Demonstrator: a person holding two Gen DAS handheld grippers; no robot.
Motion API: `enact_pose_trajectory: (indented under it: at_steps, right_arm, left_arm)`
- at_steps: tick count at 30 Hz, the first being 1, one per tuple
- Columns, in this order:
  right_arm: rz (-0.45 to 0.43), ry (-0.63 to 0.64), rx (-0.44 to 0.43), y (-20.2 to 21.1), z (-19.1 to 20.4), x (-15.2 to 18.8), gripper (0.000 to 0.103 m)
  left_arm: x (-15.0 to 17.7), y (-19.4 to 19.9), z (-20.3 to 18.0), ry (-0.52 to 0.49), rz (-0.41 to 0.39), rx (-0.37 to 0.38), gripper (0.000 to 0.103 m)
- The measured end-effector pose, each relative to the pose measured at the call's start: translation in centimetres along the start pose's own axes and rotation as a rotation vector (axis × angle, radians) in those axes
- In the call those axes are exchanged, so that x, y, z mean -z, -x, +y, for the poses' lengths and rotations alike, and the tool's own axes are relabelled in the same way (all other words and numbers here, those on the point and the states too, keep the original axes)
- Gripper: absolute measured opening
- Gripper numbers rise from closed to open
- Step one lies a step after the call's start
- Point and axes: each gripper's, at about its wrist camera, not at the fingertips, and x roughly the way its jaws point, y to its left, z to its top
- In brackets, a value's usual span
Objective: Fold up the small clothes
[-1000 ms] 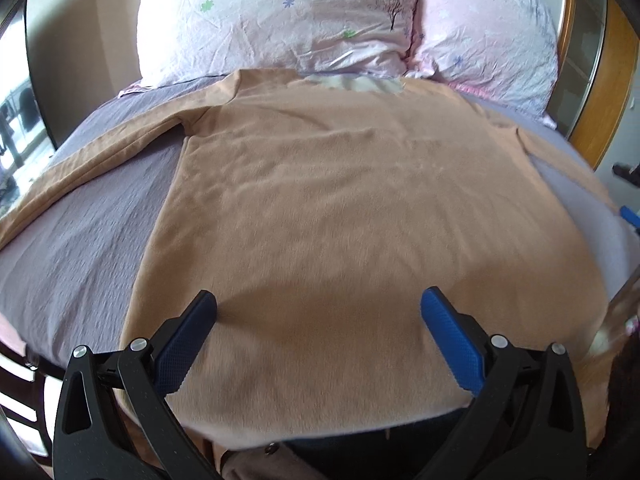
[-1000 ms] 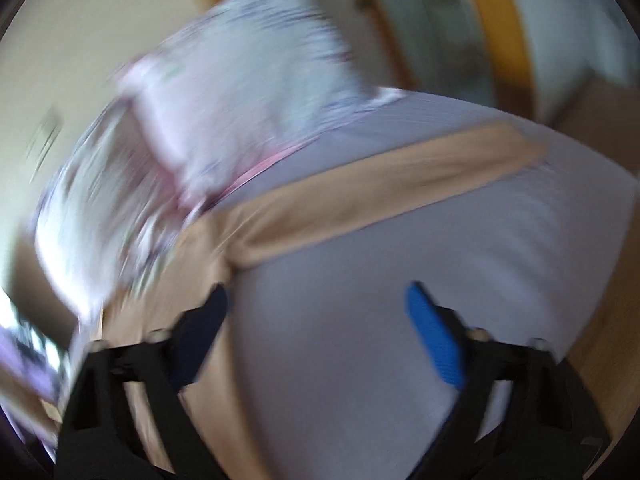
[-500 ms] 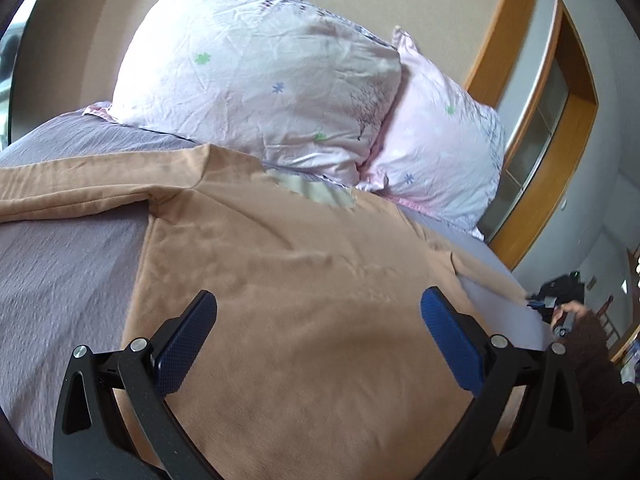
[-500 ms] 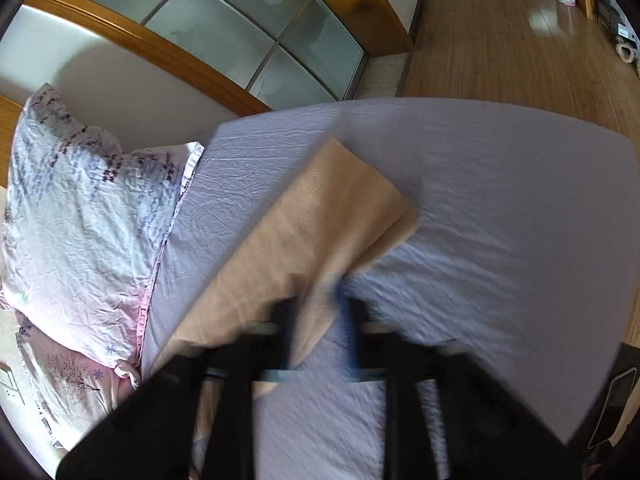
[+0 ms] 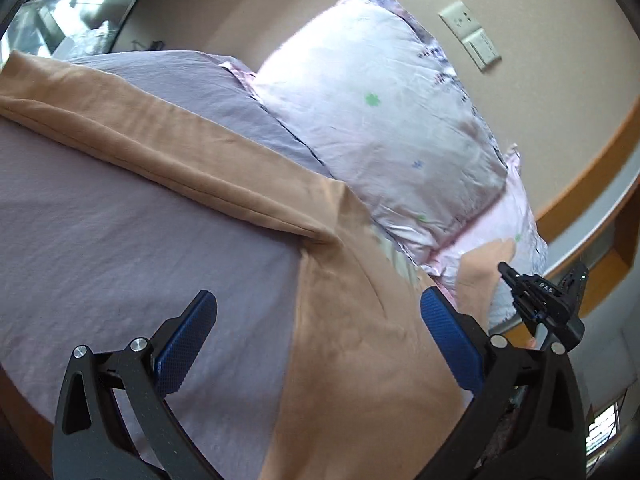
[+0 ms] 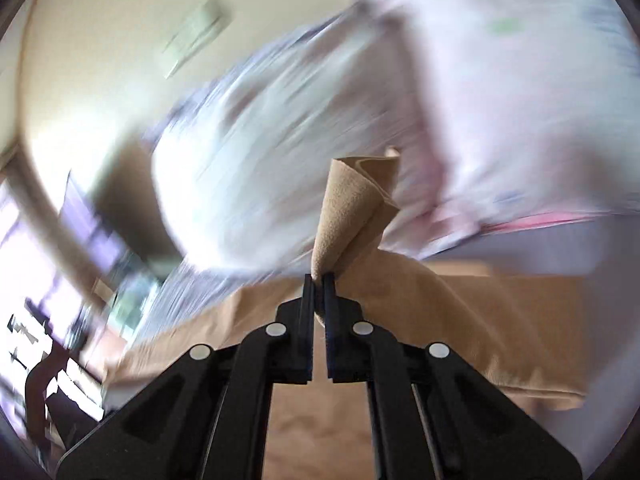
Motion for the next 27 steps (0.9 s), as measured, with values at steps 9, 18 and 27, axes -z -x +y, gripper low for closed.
enact_pose_trajectory:
  at_steps: [9, 18, 27]
  right_arm:
    - [0.286, 0.114, -0.116, -9.0, 6.8, 5.8, 0.063]
    - [0.19, -0.027, -0.09, -2.9, 1.4, 5.4, 0.072]
    - [0.196, -0.062, -0.186, -2.0, 1.4, 6.5, 0.081]
  left_arm:
    - [-5.5, 5.1, 7.9, 0.184, -0.173, -0.158, 0.091]
    - [-8.6, 5.2, 14.0, 0.42, -0.187, -0.287, 0.074]
    - [-10.2, 4.5, 18.7, 0.6, -0.187, -0.268, 0.006]
